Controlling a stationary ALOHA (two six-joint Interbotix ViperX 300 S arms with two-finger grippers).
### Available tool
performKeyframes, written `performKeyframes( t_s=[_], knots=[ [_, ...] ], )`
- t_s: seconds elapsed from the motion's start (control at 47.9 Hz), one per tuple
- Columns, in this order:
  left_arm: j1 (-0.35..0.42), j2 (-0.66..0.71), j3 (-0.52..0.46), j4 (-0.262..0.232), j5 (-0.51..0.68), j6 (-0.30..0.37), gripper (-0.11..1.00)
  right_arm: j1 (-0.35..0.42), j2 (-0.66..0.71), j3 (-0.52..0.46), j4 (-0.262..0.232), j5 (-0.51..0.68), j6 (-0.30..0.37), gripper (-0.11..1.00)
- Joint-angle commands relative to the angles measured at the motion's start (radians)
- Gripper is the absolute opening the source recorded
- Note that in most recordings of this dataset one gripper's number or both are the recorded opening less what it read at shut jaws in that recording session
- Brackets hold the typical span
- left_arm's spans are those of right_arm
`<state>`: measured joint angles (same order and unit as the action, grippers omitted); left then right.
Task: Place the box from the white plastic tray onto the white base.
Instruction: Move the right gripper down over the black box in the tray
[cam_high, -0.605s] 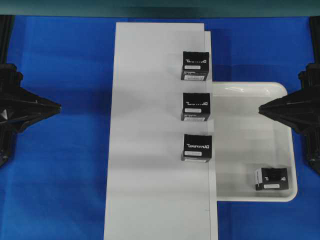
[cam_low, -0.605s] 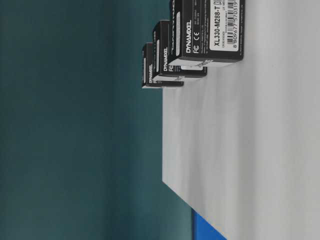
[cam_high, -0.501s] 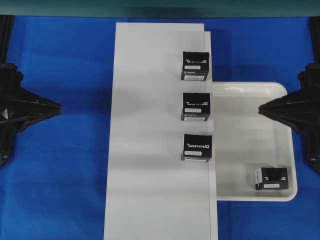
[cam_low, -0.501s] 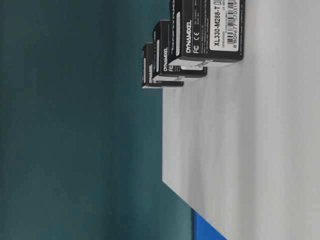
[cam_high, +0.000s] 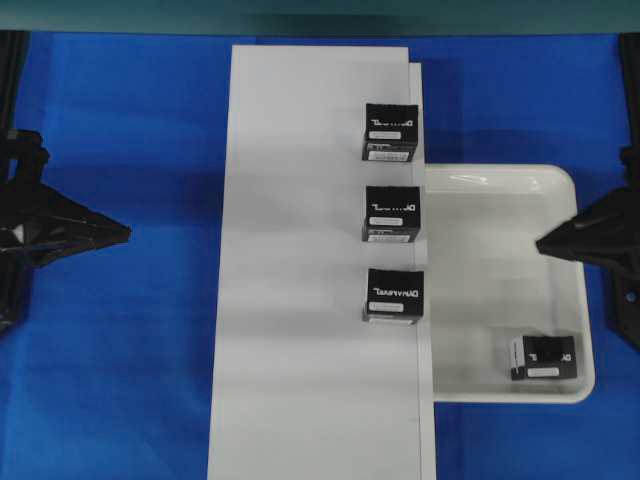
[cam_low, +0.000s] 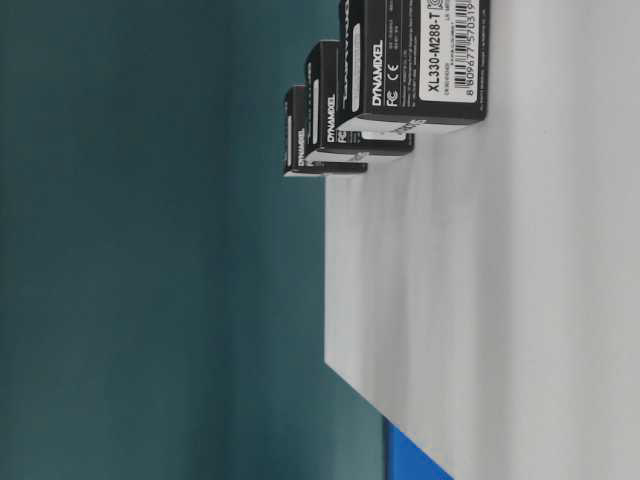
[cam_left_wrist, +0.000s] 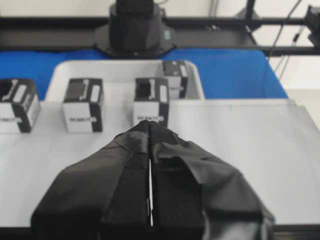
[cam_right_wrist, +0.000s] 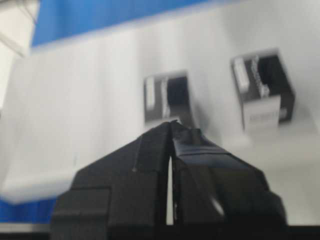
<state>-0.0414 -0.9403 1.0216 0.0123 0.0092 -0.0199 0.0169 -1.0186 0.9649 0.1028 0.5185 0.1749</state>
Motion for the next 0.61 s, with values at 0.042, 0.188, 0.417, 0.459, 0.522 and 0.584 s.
performKeyframes(
  t_s=[0.042,0.188,0.417,0.459,0.522,0.584],
  knots=[
    [0.002,0.012,-0.034,0.003,0.021,-0.002,-0.05,0.026,0.009,-0.081,0.005,0.186,0.003,0.01],
    [-0.003,0.018,-0.040,0.003,0.025,-0.002,-0.05,0.063,0.051,-0.126,0.021,0.319,0.003,0.01],
    [-0.005,0.034,-0.048,0.003,0.025,-0.002,-0.05,0.126,0.169,-0.135,0.054,0.451,0.005,0.01],
    [-0.005,0.037,-0.048,0.003,0.025,-0.002,-0.05,0.140,0.187,-0.135,0.054,0.472,0.011,0.01],
    [-0.005,0.046,-0.048,0.003,0.026,-0.002,-0.05,0.155,0.218,-0.137,0.058,0.509,0.018,0.01],
    [-0.005,0.057,-0.048,0.003,0.025,-0.002,-0.05,0.166,0.250,-0.137,0.060,0.529,0.035,0.01]
  ],
)
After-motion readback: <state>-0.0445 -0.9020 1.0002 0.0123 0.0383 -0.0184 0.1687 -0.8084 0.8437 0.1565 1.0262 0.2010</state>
